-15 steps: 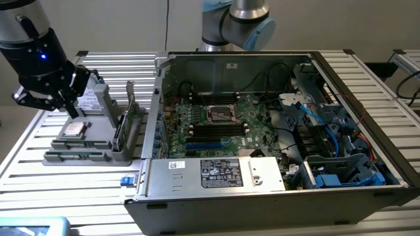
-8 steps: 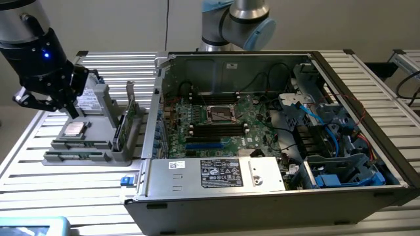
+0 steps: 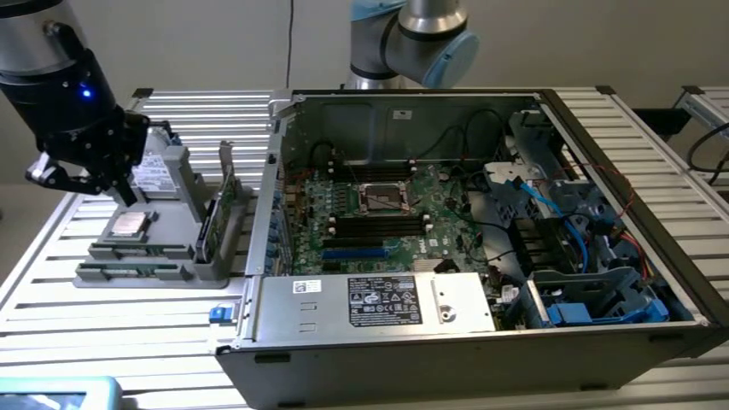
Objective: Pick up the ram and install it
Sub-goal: 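Pick up the ram and move it above insertion slot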
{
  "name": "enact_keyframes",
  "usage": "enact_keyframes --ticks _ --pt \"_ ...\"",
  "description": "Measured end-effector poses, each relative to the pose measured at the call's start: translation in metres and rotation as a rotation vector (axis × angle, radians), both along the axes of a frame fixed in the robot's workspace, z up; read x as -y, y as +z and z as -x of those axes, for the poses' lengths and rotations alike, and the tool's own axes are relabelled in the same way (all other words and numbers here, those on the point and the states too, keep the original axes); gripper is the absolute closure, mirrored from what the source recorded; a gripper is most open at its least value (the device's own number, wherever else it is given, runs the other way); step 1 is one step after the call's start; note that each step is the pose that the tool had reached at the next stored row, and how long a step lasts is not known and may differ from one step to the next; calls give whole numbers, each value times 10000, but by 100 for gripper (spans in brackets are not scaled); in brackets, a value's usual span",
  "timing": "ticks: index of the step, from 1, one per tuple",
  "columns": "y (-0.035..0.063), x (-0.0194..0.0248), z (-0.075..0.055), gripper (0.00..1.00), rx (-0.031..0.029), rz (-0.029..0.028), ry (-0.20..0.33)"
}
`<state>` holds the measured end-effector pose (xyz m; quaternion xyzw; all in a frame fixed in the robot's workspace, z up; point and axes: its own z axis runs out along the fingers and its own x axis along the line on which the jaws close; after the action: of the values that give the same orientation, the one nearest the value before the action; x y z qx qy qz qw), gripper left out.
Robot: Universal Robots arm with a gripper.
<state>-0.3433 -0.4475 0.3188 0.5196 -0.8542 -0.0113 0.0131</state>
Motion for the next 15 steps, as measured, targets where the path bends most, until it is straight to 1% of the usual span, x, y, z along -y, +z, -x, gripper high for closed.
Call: enact_keyframes --ticks 15 --pt "0 0 0 89 0 0 2731"
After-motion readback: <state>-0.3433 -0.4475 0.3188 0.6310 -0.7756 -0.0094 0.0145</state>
